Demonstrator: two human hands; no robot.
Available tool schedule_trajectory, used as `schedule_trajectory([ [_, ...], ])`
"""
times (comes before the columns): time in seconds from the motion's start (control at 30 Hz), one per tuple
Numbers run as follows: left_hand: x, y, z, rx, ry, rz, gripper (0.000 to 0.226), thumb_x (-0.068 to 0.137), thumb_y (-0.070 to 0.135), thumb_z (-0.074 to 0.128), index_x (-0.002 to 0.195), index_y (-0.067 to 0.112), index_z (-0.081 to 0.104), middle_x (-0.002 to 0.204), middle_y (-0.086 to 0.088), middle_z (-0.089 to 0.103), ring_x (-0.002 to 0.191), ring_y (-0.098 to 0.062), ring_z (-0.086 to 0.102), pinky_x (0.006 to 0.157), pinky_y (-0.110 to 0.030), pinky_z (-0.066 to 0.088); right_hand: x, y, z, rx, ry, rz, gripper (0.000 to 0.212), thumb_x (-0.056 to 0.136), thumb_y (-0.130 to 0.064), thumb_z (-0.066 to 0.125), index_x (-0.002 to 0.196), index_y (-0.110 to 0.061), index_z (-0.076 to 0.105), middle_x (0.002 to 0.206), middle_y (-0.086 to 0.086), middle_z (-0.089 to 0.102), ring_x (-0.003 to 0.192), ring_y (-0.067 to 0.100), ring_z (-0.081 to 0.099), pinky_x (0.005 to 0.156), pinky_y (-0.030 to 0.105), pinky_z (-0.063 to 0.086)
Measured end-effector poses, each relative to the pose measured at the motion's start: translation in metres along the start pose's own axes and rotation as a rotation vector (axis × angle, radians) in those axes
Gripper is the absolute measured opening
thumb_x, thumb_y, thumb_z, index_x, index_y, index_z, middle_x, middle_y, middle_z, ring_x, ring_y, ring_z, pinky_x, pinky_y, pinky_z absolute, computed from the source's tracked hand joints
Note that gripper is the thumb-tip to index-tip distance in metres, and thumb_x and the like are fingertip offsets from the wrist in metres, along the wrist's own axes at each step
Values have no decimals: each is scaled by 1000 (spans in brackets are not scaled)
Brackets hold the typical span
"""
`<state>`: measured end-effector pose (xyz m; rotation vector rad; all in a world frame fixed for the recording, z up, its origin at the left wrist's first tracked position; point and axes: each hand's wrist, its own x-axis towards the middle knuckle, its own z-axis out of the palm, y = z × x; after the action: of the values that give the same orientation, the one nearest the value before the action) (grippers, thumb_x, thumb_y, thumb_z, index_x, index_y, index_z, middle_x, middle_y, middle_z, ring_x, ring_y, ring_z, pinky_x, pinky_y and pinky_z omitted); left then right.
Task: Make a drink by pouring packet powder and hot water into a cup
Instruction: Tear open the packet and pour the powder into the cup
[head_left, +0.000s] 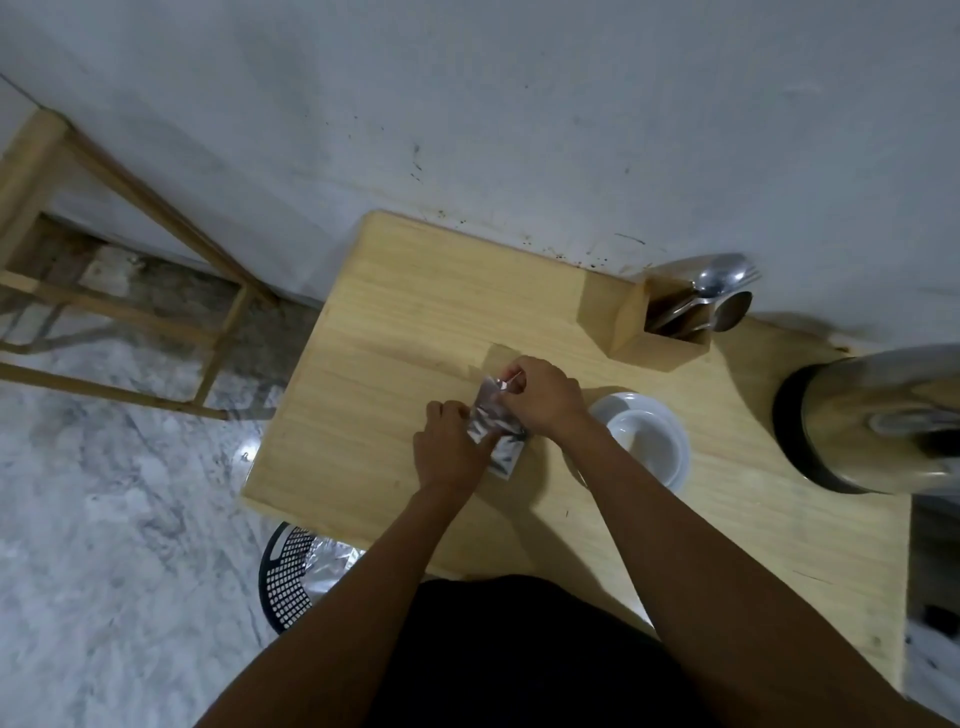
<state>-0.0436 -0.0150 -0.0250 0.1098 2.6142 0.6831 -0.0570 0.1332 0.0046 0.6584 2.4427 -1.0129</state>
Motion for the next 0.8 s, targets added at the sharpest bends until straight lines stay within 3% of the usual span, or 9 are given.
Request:
schedule_trajectory([
  [0.13, 6, -6, -12, -131, 10, 61, 60, 72, 61, 63, 112, 16, 62, 118, -8, 55, 105, -28, 57, 84, -37, 49, -12, 2, -9, 221, 22, -105, 16, 79, -28, 75, 76, -33, 61, 79, -10, 63, 78, 13, 60, 74, 32, 50],
  [0.23, 10, 0, -35, -338, -1, 122, 65, 73, 65, 54, 119, 20, 64, 122, -11, 61, 109, -25, 58, 90, -40, 50, -26, -5, -23, 354, 4, -176, 9, 83, -22, 77, 83, -16, 70, 76, -5, 65, 69, 8, 57, 65, 26, 45],
  [0.4, 3, 27, -85, -561, -118, 255, 22, 89, 36, 56, 93, 22, 73, 95, 3, 73, 92, -16, 65, 87, -36, 49, -54, -21, -47, 431, -82, -226, 21, 87, -27, 73, 90, -6, 72, 68, -1, 65, 57, 6, 55, 59, 24, 45],
  [0.5, -4, 40, -108, -606, -151, 282, 18, 89, 30, 59, 85, 19, 74, 88, -4, 73, 83, -13, 63, 78, -27, 46, -69, -29, -61, 437, -43, -242, 23, 91, -30, 67, 89, -8, 73, 56, -11, 57, 48, 1, 46, 53, 17, 38],
  [0.57, -10, 48, -121, -613, -151, 299, 17, 89, 28, 61, 82, 18, 73, 83, -4, 72, 77, -8, 60, 72, -22, 44, -80, -34, -69, 465, -9, -266, 20, 93, -28, 64, 89, -11, 74, 59, -11, 60, 52, 0, 48, 55, 17, 39],
  [0.7, -27, 60, -141, -607, -105, 373, 20, 92, 22, 58, 75, 26, 67, 77, 12, 67, 70, 5, 58, 65, -8, 43, -105, -40, -84, 529, -8, -288, 19, 95, -24, 61, 100, -12, 75, 92, -1, 74, 80, 3, 65, 72, 16, 49],
  [0.8, -34, 64, -151, -623, -44, 379, 17, 92, 22, 58, 79, 20, 69, 77, 9, 66, 66, 7, 55, 62, -7, 41, -117, -39, -89, 620, -2, -293, 17, 94, -20, 62, 106, -14, 73, 91, 0, 73, 81, 3, 65, 79, 16, 50],
])
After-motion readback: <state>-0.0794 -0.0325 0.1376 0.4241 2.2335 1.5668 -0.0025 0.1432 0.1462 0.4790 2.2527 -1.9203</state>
